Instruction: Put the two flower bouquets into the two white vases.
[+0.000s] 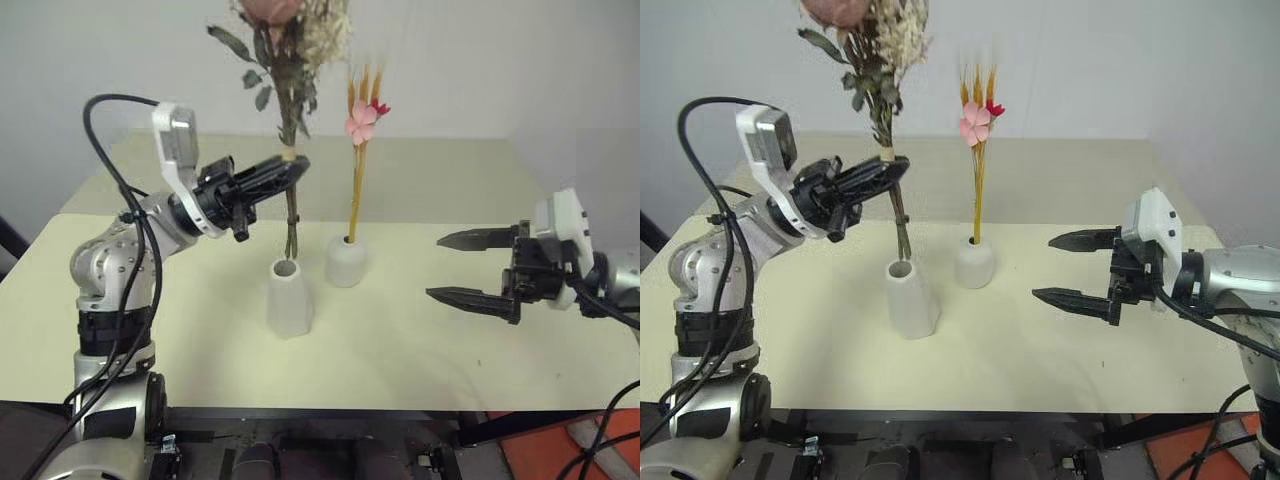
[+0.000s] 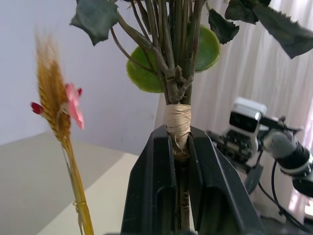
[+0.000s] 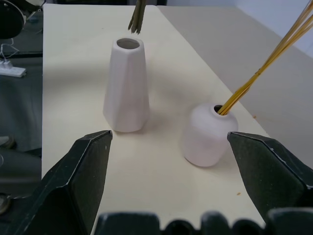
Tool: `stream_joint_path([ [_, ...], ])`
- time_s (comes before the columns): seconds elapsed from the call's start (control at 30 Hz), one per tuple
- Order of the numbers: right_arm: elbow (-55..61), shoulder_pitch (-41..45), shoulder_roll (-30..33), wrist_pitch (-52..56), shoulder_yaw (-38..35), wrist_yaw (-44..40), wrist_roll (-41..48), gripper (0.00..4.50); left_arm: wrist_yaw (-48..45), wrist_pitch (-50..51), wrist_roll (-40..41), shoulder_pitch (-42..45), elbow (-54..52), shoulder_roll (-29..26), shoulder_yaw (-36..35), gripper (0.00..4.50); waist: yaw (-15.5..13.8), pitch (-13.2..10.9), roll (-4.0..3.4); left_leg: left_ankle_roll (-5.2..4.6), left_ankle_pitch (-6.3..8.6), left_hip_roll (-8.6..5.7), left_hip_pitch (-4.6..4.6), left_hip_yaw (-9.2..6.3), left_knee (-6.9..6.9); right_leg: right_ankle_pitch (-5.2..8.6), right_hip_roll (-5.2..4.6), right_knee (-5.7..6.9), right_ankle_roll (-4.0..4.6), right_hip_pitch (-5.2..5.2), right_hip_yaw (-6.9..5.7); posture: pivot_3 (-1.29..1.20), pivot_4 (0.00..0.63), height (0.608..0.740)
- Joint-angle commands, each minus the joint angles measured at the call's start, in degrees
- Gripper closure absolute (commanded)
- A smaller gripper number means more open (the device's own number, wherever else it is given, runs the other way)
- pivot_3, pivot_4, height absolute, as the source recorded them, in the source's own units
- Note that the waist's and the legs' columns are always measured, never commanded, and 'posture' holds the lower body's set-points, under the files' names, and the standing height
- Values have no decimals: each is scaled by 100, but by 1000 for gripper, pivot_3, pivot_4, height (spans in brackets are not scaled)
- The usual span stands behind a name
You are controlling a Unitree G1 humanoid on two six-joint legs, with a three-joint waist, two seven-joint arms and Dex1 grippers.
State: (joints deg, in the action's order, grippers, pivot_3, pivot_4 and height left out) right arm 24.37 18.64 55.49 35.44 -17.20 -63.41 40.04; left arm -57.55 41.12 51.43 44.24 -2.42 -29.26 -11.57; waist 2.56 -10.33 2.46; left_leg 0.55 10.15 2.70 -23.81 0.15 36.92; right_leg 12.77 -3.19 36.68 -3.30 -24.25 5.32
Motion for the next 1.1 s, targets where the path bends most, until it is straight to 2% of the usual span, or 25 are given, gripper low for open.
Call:
stream_joint_path([
  [0.03, 239, -43, 101, 34, -340, 117, 205, 0, -192, -243, -180, -10, 56, -43, 85, 4394, -9, 0, 0, 0, 0, 0, 0, -1, 0, 0, 0, 0, 0, 1, -1, 0, 150, 740],
  [1.1, 345, -145, 33, -63, -302, 396, 265, 0, -375, -258, -534, -550, -140, -88, 438, 4394, -10, 0, 0, 0, 0, 0, -2, 0, -1, 1, -1, -6, 0, -1, 0, 0, 150, 740],
])
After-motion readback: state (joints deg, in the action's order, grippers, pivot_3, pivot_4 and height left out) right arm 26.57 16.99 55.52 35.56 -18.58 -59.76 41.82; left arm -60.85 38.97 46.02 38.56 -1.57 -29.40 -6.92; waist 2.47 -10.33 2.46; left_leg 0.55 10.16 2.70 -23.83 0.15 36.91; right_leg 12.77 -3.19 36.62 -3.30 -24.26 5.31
